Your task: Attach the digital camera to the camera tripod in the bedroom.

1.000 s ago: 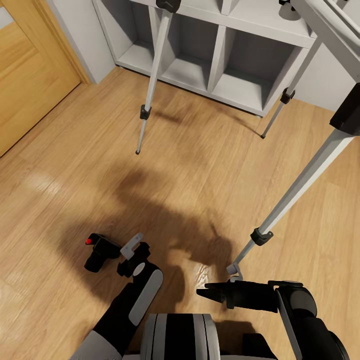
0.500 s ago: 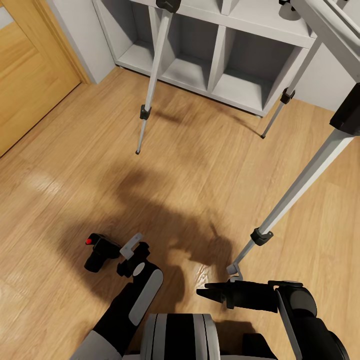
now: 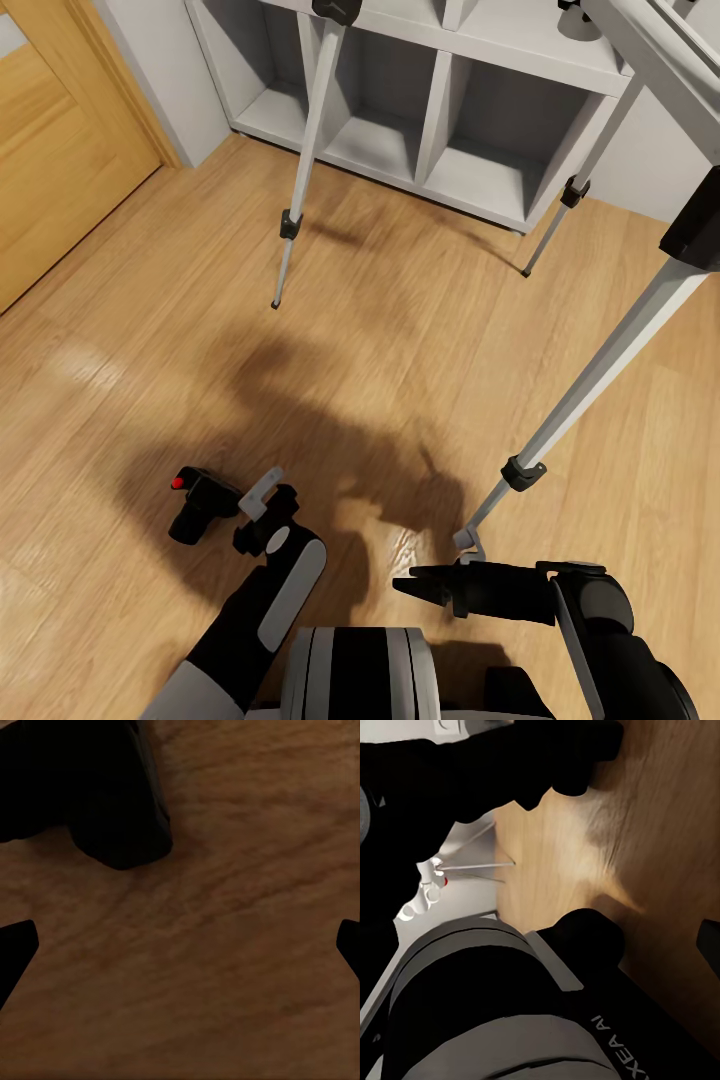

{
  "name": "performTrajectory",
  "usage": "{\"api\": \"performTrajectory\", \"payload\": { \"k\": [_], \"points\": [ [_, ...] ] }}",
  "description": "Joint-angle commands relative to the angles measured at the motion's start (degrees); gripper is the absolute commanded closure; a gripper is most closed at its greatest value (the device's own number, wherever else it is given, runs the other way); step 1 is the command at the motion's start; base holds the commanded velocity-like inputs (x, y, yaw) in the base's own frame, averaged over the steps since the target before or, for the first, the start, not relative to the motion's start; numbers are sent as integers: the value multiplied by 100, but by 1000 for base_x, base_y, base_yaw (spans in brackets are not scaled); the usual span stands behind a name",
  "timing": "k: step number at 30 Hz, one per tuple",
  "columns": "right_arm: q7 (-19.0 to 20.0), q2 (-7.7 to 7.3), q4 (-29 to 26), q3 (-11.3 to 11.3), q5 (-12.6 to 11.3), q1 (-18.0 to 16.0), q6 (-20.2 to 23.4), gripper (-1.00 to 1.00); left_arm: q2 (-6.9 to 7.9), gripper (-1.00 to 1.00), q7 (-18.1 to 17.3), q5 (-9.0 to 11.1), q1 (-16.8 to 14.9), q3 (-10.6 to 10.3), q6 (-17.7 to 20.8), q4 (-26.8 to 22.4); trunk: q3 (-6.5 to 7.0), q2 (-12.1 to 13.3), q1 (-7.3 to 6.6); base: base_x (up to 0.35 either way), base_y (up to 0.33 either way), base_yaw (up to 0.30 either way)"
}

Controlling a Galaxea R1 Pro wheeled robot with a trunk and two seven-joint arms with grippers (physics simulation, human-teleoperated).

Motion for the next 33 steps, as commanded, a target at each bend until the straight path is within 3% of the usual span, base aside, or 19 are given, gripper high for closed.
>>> {"api": "performTrajectory", "payload": {
  "k": [1, 11, 23, 27, 33],
  "points": [
    [41, 1, -4, -5, 33, -3, 49, -100, 0, -100, 13, 45, -4, -8, -91, 18, -3, -1, -1, 0, 0, 0],
    [38, 1, -4, -4, 33, -3, 49, -100, 0, -100, 18, 48, -308, -7, -258, 588, -3, -1, -1, 0, 0, 0],
    [38, 1, -4, -4, 33, -3, 49, -100, 0, -100, 11, 46, -391, -13, -265, 639, -3, -1, -1, 0, 0, 0],
    [36, 1, -4, -4, 33, -3, 49, -100, 0, -100, 15, 37, -637, -12, -265, 708, -3, -1, -1, 0, 0, 0],
    [36, 1, -4, -4, 33, -3, 49, -100, 0, -100, 14, 31, -694, -14, -265, 725, -3, -1, -1, 0, 0, 0]
  ]
}}
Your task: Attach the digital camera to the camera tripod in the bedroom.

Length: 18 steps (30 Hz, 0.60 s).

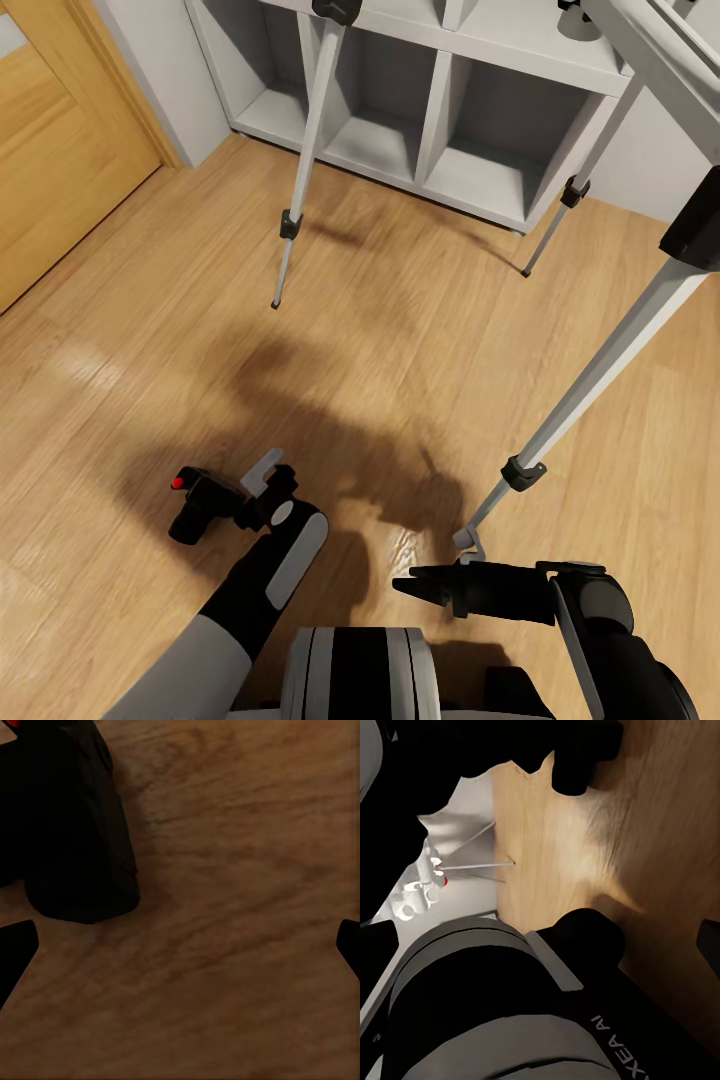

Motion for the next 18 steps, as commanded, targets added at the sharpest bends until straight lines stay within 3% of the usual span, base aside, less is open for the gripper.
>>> {"api": "performTrajectory", "payload": {
  "k": [1, 8, 13, 18],
  "points": [
    [42, 1, -4, -6, 33, -3, 49, -100, 0, -100, 12, 43, -5, -7, -58, -1, -3, -1, -1, 0, 0, 0],
    [42, 1, -4, -1, 32, -3, 49, -100, 0, -100, 16, 43, -12, 44, -113, 64, -3, -1, -1, 0, 0, 0],
    [42, 1, -4, 2, 31, -3, 49, -100, 0, -100, 251, 45, -12, 126, -636, 282, -3, -1, -1, 0, 0, 0],
    [42, 1, -4, 3, 33, -3, 49, -100, 0, -100, 454, 43, -12, 138, -805, 367, -3, -1, -1, 0, 0, 0]
  ]
}}
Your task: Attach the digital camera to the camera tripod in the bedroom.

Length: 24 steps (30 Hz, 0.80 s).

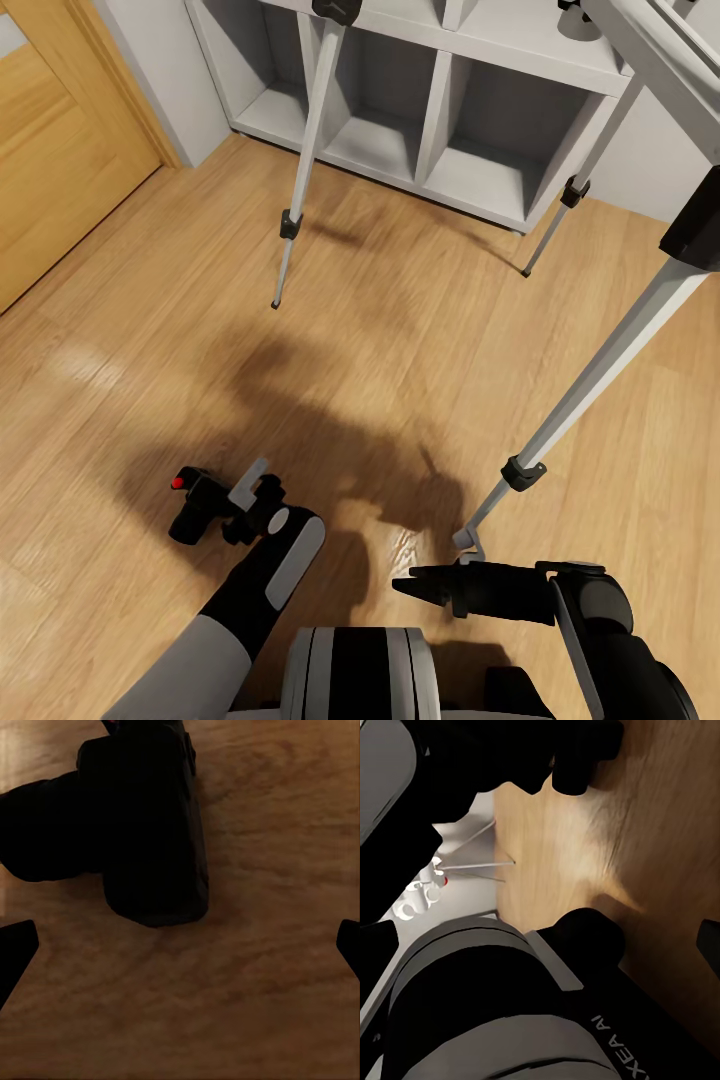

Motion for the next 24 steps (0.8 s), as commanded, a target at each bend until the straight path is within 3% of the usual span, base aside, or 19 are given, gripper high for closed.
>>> {"api": "performTrajectory", "payload": {
  "k": [1, 24],
  "points": [
    [42, 1, -4, -6, 33, -3, 49, -100, 0, -100, 26, 26, -3, -6, -38, 3, -3, -1, -1, 0, 0, 0],
    [34, 2, -4, 18, 68, -3, 49, -100, 0, -100, 69, 50, -3, -3, -99, 20, -3, -1, -1, 0, 0, 0]
  ]
}}
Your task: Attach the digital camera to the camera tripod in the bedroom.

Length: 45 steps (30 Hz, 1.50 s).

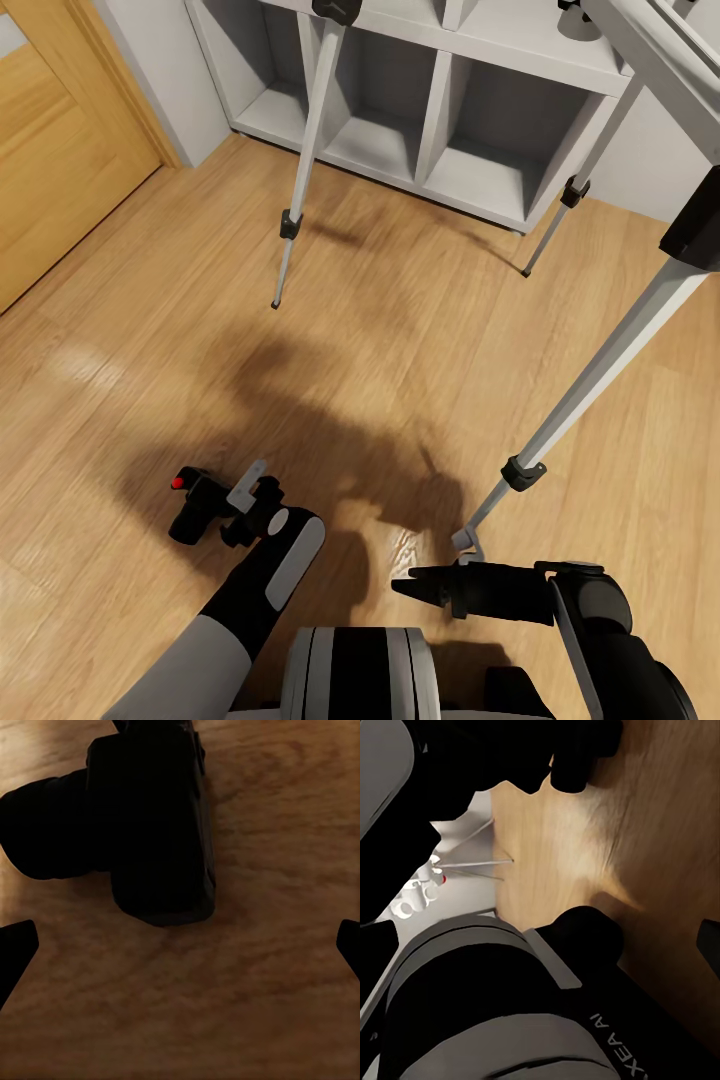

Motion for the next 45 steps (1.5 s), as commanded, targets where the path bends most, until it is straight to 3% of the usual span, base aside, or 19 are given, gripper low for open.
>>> {"api": "performTrajectory", "payload": {
  "k": [1, 20, 28, 29, 31, 36, 45],
  "points": [
    [44, 0, -4, -4, 43, -3, 48, -100, 0, -100, 14, 33, -3, -4, -35, 3, -3, -1, -1, 0, 0, 0],
    [44, 7, -4, -4, 44, -3, 48, -100, 0, -100, -43, 36, -3, -6, -61, 349, -3, -1, -1, 0, 0, 0],
    [44, 8, -4, -4, 44, -3, 48, -100, 0, -100, -536, 43, -3, 0, -64, 653, -3, -1, -1, 0, 0, 0],
    [44, 8, -4, -4, 44, -3, 48, -100, 0, -100, -610, 68, -3, 1, -67, 696, -3, -1, -1, 0, 0, 0],
    [44, 8, -4, 3, 45, -3, 48, -100, 0, -100, -726, 307, -3, -3, -107, 767, -3, -1, -1, 0, 0, 0],
    [38, 8, -4, 26, 45, -3, 48, -100, 0, -100, -905, 486, -3, -2, -261, 800, -3, -1, -1, 0, 0, 0],
    [27, 8, 0, 30, 45, -2, 48, -100, 1, -100, -1224, 523, -3, 2, -335, 857, -3, -1, -1, 0, 0, 0]
  ]
}}
